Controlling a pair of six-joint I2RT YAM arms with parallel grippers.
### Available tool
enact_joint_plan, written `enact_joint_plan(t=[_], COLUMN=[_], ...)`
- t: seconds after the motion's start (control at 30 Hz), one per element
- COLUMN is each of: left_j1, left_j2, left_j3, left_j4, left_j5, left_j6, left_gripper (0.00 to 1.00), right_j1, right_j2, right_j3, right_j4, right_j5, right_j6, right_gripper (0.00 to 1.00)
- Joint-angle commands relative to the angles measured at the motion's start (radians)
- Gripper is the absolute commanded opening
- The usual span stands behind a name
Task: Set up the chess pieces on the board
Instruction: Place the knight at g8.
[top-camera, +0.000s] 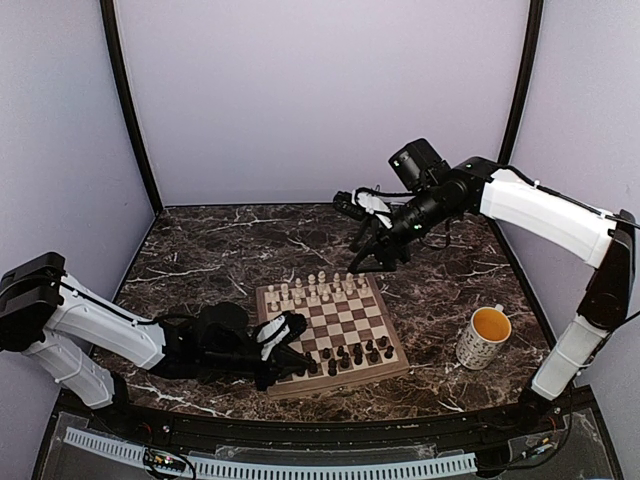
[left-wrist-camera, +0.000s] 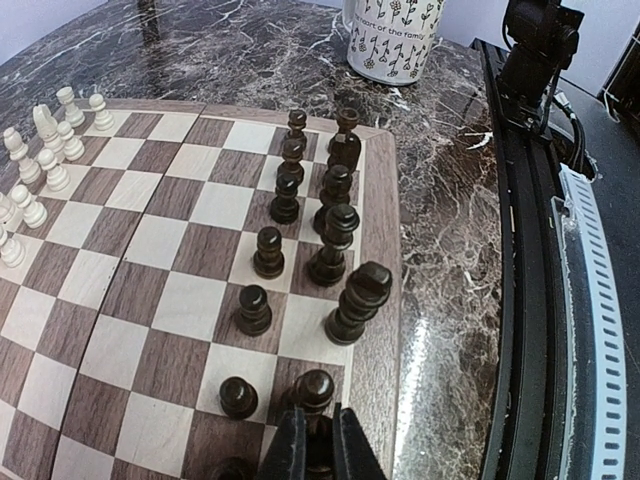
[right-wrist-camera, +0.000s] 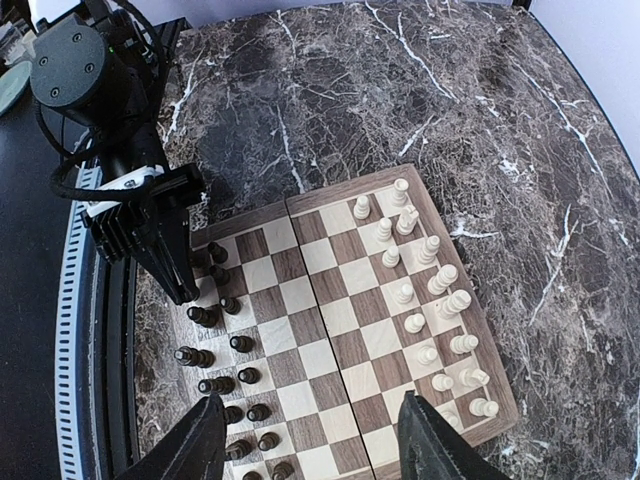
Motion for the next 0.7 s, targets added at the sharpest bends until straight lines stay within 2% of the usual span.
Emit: enact_joint_plan(t=[0.0, 0.67], left_j1=[-0.007, -0.007], left_j2=[-0.003, 0.004], left_j3=[0.012, 0.025], left_j4=[-0.012, -0.031], left_j5=[-0.007, -0.019], left_j6=[0.000, -0.002], left_gripper=[0.06, 0.19], right_j1=[-0.004, -0.004], right_j2=[0.007, 0.000], right_j3=[0.027, 0.027], right_j4=[0.005, 0.002], right_j5=[-0.014, -0.014], right_j6=[-0.004, -0.004], right_gripper=[0.60, 0.60])
